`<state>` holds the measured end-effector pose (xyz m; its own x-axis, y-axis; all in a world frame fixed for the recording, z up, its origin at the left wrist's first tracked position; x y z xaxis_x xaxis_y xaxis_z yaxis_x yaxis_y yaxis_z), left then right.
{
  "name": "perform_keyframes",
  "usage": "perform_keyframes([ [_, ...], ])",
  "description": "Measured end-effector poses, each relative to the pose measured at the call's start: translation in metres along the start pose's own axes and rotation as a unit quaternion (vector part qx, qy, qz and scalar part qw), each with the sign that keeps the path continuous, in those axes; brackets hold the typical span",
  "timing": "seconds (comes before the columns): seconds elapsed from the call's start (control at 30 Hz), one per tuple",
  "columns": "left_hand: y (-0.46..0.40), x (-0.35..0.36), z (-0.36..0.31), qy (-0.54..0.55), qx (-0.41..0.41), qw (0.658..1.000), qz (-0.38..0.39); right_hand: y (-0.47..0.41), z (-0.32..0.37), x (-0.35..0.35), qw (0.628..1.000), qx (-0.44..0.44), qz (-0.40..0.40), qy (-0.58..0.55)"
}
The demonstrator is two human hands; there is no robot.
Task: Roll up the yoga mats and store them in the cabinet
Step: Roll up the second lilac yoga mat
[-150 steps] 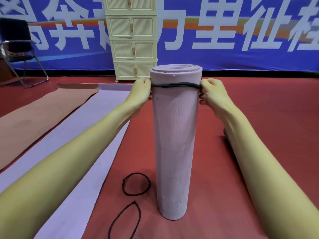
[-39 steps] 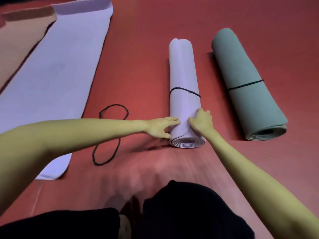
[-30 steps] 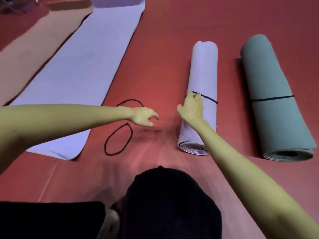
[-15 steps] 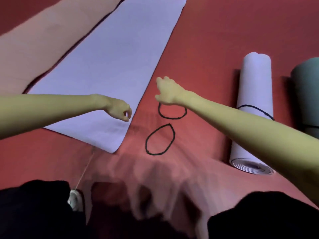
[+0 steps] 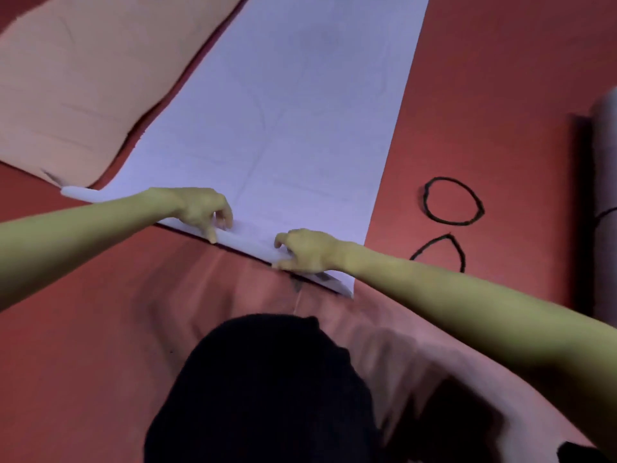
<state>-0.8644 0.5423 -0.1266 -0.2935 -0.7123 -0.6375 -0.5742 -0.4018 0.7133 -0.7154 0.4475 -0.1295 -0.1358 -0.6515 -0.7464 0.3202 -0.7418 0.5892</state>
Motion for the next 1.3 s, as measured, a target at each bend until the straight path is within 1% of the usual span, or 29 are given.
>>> perform_keyframes([
  [0.07, -0.005, 0.005, 0.010, 0.006, 0.022, 1.000, -0.010, -0.010, 0.007, 0.004, 1.000, 0.011, -0.001, 0.013],
  [0.2, -0.010, 0.000, 0.006, 0.054, 0.051, 0.997, -0.009, -0.020, 0.009, 0.000, 0.999, 0.040, 0.003, 0.016],
  [0.33, -0.007, -0.015, 0.019, 0.114, 0.062, 0.989, -0.074, -0.020, 0.012, -0.020, 0.998, 0.056, 0.030, 0.026],
  [0.43, -0.006, -0.013, 0.032, 0.149, 0.057, 0.982, -0.100, -0.025, 0.018, -0.041, 0.997, 0.024, 0.037, 0.056],
  [0.5, -0.007, -0.016, 0.040, 0.146, 0.040, 0.981, -0.117, -0.032, 0.015, -0.053, 0.996, 0.017, 0.037, 0.082],
  [0.57, -0.004, -0.027, 0.045, 0.134, 0.017, 0.976, -0.171, -0.040, 0.008, -0.061, 0.994, 0.029, 0.034, 0.096],
  [0.63, -0.002, -0.040, 0.045, 0.096, -0.002, 0.963, -0.253, -0.050, -0.001, -0.070, 0.998, 0.053, -0.010, 0.044],
  [0.73, 0.003, -0.049, 0.043, 0.068, -0.018, 0.927, -0.369, -0.055, -0.016, -0.078, 0.983, 0.092, -0.143, -0.064],
  [0.77, 0.006, -0.047, 0.042, 0.055, -0.014, 0.915, -0.398, -0.054, -0.017, -0.074, 0.975, 0.087, -0.190, -0.080],
  [0.83, 0.015, -0.043, 0.038, 0.004, 0.003, 0.897, -0.443, -0.047, -0.012, -0.060, 0.958, 0.050, -0.268, -0.091],
  [0.9, 0.031, -0.036, 0.040, 0.015, 0.009, 0.880, -0.475, -0.043, -0.006, -0.043, 0.944, 0.015, -0.320, -0.073],
  [0.97, 0.041, -0.023, 0.047, 0.011, 0.030, 0.884, -0.466, -0.041, -0.005, -0.029, 0.932, 0.001, -0.357, -0.064],
  [1.03, 0.048, -0.008, 0.053, -0.024, 0.079, 0.899, -0.429, -0.039, -0.006, -0.021, 0.919, 0.010, -0.388, -0.068],
  [1.07, 0.053, -0.001, 0.060, -0.039, 0.097, 0.901, -0.421, -0.038, -0.006, -0.018, 0.912, 0.014, -0.404, -0.069],
  [1.1, 0.057, 0.003, 0.069, -0.055, 0.110, 0.897, -0.424, -0.036, -0.007, -0.015, 0.903, 0.018, -0.423, -0.068],
  [1.2, 0.065, 0.005, 0.094, -0.087, 0.117, 0.882, -0.449, -0.028, -0.006, -0.011, 0.886, 0.022, -0.461, -0.049],
  [1.3, 0.064, 0.010, 0.116, -0.078, 0.144, 0.881, -0.444, -0.026, -0.001, -0.008, 0.893, 0.009, -0.449, -0.022],
])
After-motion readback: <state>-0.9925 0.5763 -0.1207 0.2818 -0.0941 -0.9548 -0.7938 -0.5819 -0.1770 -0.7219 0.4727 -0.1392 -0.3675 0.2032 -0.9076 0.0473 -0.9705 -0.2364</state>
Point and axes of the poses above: each hand's wrist, its own y-axis away from the middle knuckle, its own x-axis out of the palm, z = x × y, the point moved 8 cm from there along -y, towards the middle knuckle, and after that the axes turned 10 degrees about x, right-handed, at the moved point
